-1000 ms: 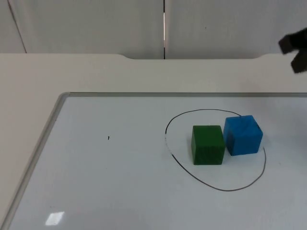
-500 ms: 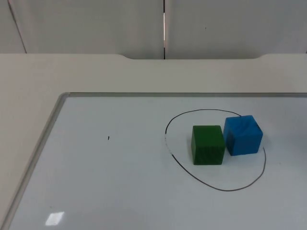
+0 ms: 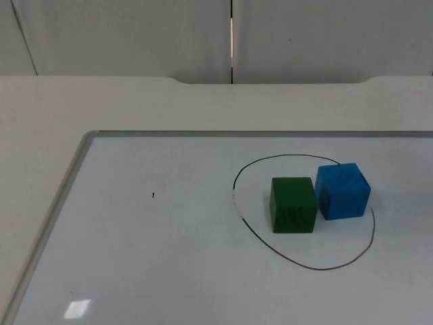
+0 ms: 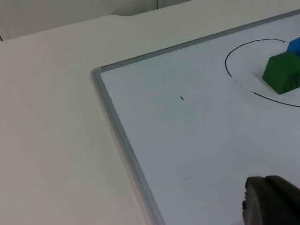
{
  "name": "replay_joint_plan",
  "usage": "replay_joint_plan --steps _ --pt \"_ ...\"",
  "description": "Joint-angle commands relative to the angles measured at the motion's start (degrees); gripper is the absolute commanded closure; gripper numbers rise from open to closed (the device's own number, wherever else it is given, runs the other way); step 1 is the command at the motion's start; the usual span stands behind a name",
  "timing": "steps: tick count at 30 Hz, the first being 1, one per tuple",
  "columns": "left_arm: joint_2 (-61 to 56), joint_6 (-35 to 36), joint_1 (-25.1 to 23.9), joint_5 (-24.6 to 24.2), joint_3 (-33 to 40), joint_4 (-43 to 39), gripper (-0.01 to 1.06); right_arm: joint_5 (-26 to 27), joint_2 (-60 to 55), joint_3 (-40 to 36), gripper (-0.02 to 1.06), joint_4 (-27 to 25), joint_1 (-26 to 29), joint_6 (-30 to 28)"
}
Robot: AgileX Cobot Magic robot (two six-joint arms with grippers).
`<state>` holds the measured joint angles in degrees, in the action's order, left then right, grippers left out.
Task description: Push the two cubes into the marked area.
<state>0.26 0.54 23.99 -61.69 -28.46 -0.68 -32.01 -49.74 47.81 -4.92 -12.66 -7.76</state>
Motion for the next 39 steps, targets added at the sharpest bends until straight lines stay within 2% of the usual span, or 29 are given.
replay_joint_plan --steps 1,6,13,19,26,39 --pt "-0.26 -0.07 -0.08 0.1 0.14 0.09 1.05 0.4 3.72 -2.47 1.05 0.18 0.16 -0.66" --pt "-0.26 -0.07 -0.08 0.1 0.14 0.09 1.05 -0.6 10.81 -7.35 1.05 -0.51 0.16 -0.07" --pt "-0.26 -0.07 -0.08 0.1 0.14 0.09 1.05 -8.25 20.78 -11.83 1.05 -0.86 0.16 0.84" --pt "-0.26 -0.07 -0.08 0.1 0.14 0.09 1.05 -11.37 27.6 -14.88 1.05 -1.23 0.16 0.84" --pt "-0.26 -0.07 -0.08 0.1 0.14 0.09 1.05 -19.6 34.61 -14.98 1.05 -0.53 0.16 0.21" --pt "-0.26 -0.07 -0.08 0.1 0.14 0.09 1.05 -29.02 45.07 -14.98 1.05 -0.18 0.16 0.81"
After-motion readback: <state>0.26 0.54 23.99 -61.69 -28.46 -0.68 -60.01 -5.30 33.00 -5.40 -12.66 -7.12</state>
